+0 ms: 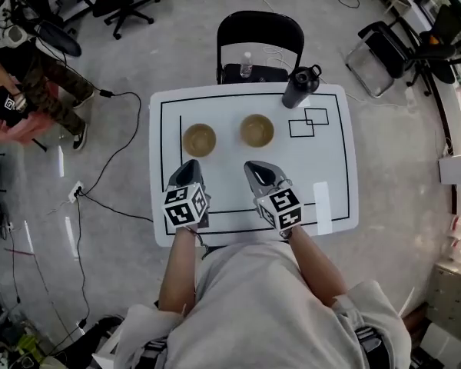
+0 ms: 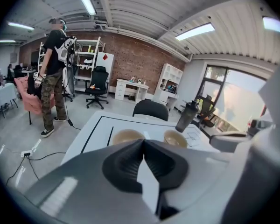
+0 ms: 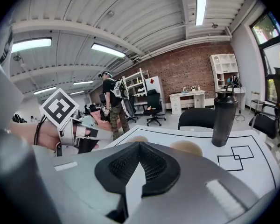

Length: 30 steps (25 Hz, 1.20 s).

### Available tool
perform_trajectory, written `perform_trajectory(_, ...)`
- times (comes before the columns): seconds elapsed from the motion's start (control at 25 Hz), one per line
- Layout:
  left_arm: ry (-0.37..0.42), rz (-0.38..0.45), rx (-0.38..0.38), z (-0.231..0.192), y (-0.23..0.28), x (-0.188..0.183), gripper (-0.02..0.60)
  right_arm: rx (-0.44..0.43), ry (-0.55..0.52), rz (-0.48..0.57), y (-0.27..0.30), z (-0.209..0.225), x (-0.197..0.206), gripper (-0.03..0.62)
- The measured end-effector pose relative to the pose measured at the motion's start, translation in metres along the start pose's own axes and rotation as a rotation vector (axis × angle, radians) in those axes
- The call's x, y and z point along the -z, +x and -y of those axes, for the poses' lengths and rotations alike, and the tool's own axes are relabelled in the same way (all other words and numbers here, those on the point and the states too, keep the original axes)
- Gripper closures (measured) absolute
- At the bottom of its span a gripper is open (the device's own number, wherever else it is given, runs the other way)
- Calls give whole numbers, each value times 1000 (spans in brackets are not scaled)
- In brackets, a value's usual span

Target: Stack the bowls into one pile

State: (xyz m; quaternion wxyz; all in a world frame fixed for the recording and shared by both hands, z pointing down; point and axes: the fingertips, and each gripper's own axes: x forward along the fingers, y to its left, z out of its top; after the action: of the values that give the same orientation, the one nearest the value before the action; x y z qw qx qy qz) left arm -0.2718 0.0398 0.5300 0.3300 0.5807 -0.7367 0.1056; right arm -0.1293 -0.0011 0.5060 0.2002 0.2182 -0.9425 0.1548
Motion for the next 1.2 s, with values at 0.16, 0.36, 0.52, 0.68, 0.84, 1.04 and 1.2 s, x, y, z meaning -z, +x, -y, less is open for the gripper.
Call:
perform_trajectory(0.16, 3, -38, 58, -17, 18, 7, 578, 48, 2, -37, 11, -14, 12, 594)
perform_trajectory(0.36, 41, -63, 97, -33, 29, 6, 578, 99, 20, -56, 20, -27, 16, 594)
perform_trajectory(0.52, 54, -66, 91, -44, 38, 6, 578, 95, 11, -78, 26, -29, 22, 594)
perform_trajectory(0.68, 20, -70, 50, -62, 50, 6, 578, 85, 8, -110, 38, -21, 28, 594)
perform_trajectory(0.84, 12, -92, 32, -74, 57, 9, 578, 74, -8, -129, 45, -20, 24, 594)
perform_trajectory(1.04, 6, -136, 20, -84, 75, 17, 578, 74, -13, -173, 47, -16, 40, 594)
perform_trajectory(1.2, -25, -167, 7, -90, 83, 20, 550, 78, -19, -180, 48, -12, 39, 594)
